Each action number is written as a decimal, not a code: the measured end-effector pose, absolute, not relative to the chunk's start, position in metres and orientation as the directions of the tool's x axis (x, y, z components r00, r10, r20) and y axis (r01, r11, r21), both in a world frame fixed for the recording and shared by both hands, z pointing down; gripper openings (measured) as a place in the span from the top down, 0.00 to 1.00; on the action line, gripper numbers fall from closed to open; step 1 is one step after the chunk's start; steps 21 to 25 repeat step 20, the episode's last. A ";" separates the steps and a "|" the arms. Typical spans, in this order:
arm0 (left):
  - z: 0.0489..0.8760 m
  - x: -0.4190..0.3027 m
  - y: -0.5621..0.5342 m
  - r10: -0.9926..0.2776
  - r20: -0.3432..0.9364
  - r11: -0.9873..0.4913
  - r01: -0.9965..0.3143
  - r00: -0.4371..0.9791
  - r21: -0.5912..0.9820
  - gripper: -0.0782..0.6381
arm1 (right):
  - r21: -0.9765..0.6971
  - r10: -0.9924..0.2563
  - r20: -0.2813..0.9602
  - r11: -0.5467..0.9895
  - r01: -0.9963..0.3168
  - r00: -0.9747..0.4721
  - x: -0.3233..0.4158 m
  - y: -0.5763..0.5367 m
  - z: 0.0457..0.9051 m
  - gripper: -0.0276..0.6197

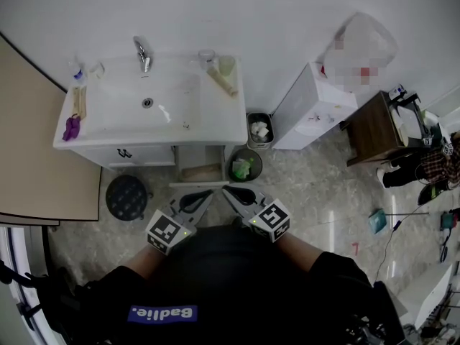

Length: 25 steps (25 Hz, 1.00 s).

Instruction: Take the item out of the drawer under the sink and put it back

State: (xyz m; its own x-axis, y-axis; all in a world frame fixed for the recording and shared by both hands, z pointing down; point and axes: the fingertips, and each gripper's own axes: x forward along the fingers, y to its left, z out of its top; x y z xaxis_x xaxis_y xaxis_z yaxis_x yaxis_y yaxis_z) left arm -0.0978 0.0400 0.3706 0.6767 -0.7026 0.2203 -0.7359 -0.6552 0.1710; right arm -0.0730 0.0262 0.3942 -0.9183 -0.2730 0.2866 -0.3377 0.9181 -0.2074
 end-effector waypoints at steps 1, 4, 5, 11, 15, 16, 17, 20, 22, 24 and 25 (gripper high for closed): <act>0.371 -0.098 0.040 -0.703 0.220 -0.656 -0.736 0.677 0.170 0.88 | -0.207 -0.272 0.288 0.919 -0.337 -0.918 -0.074 0.026 0.395 0.95; 0.371 -0.098 0.039 -0.702 0.220 -0.656 -0.735 0.677 0.170 0.88 | -0.207 -0.270 0.290 0.919 -0.336 -0.918 -0.074 0.026 0.396 0.95; 0.371 -0.097 0.040 -0.702 0.220 -0.656 -0.735 0.677 0.171 0.88 | -0.207 -0.271 0.291 0.918 -0.337 -0.917 -0.074 0.027 0.396 0.95; 0.372 -0.094 0.042 -0.696 0.223 -0.660 -0.731 0.682 0.176 0.88 | -0.211 -0.272 0.299 0.916 -0.341 -0.915 -0.072 0.029 0.397 0.95; 0.373 -0.096 0.043 -0.696 0.222 -0.661 -0.730 0.683 0.174 0.88 | -0.209 -0.274 0.302 0.915 -0.344 -0.913 -0.073 0.030 0.398 0.95; 0.374 -0.096 0.044 -0.695 0.222 -0.662 -0.729 0.684 0.174 0.88 | -0.208 -0.275 0.302 0.916 -0.344 -0.913 -0.074 0.030 0.399 0.95; 0.374 -0.096 0.044 -0.695 0.222 -0.662 -0.729 0.684 0.173 0.88 | -0.207 -0.275 0.302 0.916 -0.344 -0.913 -0.074 0.031 0.399 0.95; 0.374 -0.095 0.047 -0.694 0.223 -0.663 -0.728 0.685 0.173 0.88 | -0.204 -0.277 0.305 0.916 -0.346 -0.911 -0.073 0.033 0.399 0.95; 0.374 -0.095 0.047 -0.694 0.223 -0.663 -0.728 0.685 0.173 0.88 | -0.204 -0.277 0.305 0.916 -0.346 -0.911 -0.073 0.033 0.399 0.95; 0.374 -0.095 0.047 -0.694 0.223 -0.663 -0.728 0.685 0.173 0.88 | -0.204 -0.277 0.305 0.916 -0.346 -0.911 -0.073 0.033 0.399 0.95; 0.374 -0.095 0.047 -0.694 0.223 -0.663 -0.728 0.685 0.173 0.88 | -0.204 -0.277 0.305 0.916 -0.346 -0.911 -0.073 0.033 0.399 0.95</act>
